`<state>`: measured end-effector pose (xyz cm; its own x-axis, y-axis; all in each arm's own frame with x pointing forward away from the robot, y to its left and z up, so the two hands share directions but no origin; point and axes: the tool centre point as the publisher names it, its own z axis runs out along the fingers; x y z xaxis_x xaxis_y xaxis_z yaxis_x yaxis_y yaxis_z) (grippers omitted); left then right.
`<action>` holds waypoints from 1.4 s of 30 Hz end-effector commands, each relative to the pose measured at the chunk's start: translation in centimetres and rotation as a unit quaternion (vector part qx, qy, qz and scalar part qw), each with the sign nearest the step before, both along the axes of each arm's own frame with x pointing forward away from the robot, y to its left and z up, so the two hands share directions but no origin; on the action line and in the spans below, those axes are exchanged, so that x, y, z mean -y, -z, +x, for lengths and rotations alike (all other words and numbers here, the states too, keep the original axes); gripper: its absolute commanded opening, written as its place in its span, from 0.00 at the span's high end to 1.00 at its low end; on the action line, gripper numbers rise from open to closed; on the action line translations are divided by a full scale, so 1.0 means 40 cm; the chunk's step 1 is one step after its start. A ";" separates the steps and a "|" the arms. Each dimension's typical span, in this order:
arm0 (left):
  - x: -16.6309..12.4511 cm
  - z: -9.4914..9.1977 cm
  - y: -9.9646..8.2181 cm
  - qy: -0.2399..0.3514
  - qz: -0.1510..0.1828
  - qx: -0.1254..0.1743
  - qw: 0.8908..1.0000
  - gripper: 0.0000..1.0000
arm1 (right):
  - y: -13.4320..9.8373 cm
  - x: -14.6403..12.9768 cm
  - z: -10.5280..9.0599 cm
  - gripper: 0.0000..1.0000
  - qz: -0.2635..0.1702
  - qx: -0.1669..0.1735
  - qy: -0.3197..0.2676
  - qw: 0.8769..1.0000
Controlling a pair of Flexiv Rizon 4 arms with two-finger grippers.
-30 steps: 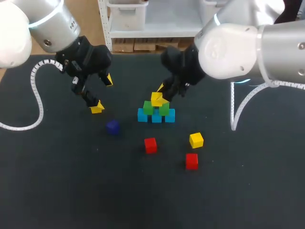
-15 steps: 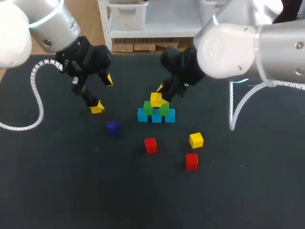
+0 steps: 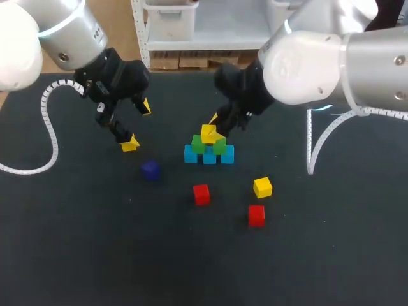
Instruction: Place the blue cubes, place green cubes on the blue cubes, place the yellow cubes on the green cubes, then place the red cubes on the yellow cubes, and place purple cube on the red cubes.
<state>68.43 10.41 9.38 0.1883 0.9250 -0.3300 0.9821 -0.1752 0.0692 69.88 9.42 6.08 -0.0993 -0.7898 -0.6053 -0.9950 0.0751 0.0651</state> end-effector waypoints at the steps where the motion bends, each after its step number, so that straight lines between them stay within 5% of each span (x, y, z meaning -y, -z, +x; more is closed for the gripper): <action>1: -0.003 -0.002 0.001 0.001 -0.002 0.001 1.000 0.00 | 0.001 0.004 -0.002 1.00 0.002 0.001 0.002 1.000; 28: -0.003 -0.002 0.001 0.001 -0.002 0.001 1.000 0.00 | 0.009 0.005 -0.006 1.00 0.001 -0.003 0.006 1.000; 39: -0.003 -0.002 0.001 0.001 -0.002 0.001 1.000 0.00 | 0.011 0.004 -0.005 0.66 0.002 -0.004 0.004 1.000; 42: -0.003 -0.002 0.001 0.001 -0.002 0.001 1.000 0.00 | 0.011 0.004 -0.005 0.63 0.002 -0.003 0.004 1.000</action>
